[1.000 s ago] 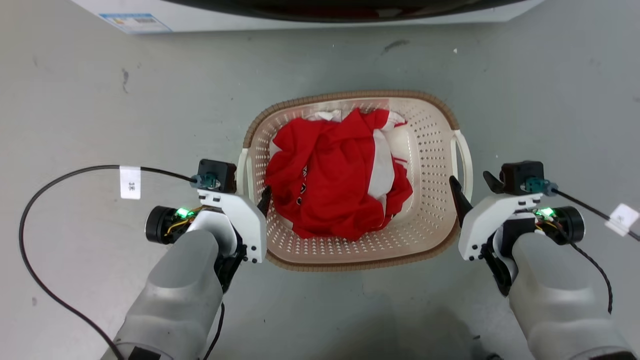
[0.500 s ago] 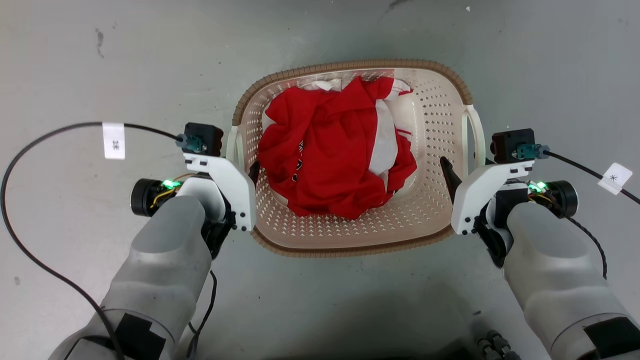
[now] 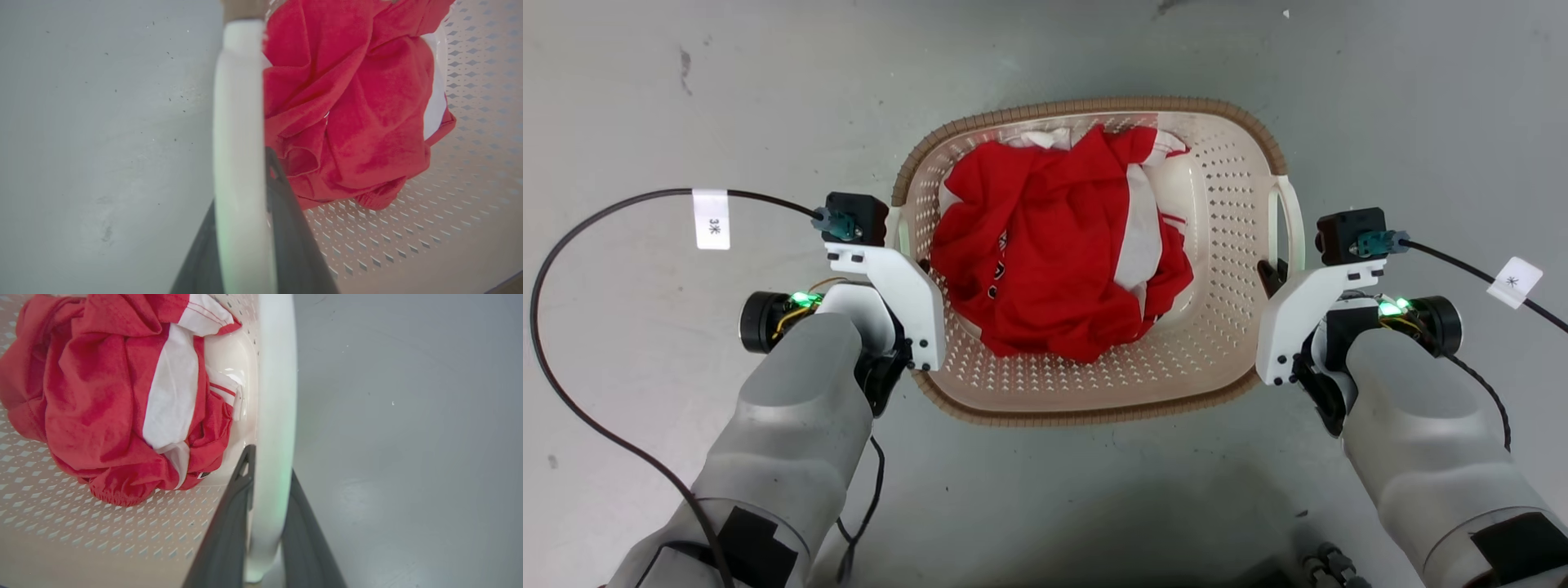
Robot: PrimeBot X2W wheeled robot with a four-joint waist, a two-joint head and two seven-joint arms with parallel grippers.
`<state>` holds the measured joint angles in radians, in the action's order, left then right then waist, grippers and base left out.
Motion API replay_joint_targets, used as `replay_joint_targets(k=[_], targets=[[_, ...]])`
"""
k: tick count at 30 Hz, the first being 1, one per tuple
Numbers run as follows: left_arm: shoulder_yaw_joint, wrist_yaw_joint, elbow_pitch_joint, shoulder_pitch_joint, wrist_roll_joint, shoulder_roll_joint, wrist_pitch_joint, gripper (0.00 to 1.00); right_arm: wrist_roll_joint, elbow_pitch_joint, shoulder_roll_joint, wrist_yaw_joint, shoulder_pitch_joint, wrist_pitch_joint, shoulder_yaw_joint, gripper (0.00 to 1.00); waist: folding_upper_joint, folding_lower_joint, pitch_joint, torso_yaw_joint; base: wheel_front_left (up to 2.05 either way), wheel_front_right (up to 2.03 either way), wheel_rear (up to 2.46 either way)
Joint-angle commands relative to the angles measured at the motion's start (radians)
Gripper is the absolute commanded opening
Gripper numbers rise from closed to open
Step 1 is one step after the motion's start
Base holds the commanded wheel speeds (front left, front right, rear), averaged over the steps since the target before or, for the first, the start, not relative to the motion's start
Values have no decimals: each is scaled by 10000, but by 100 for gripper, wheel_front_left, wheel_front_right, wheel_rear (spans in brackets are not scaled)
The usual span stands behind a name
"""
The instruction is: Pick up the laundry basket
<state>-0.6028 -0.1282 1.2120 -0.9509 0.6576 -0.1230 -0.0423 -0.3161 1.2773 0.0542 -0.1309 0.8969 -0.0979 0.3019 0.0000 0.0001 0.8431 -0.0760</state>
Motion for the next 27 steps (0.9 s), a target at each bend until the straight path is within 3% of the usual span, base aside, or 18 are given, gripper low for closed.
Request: replay_joint_targets(k=[1,8,9,27], targets=[[-142,-43,-58,127,117,80,-91,0,-54,16,-55,3,-92,129,177,0,0,-1,-217,36,0,0,0],[-524,-46,-130,491,847,100,-911,0,-670,-1,-77,0,-449,1013,830,0,0,-1,-1270,111,0,0,0],[-692,-46,-155,717,1116,98,-1226,0,-1014,-35,-74,-2,-683,1468,1109,0,0,-1,-1935,124,0,0,0],[-1308,-45,-162,1778,2721,-215,-3264,0,-3182,-576,351,-11,-1625,5045,2493,0,0,-1,-5696,88,0,0,0]])
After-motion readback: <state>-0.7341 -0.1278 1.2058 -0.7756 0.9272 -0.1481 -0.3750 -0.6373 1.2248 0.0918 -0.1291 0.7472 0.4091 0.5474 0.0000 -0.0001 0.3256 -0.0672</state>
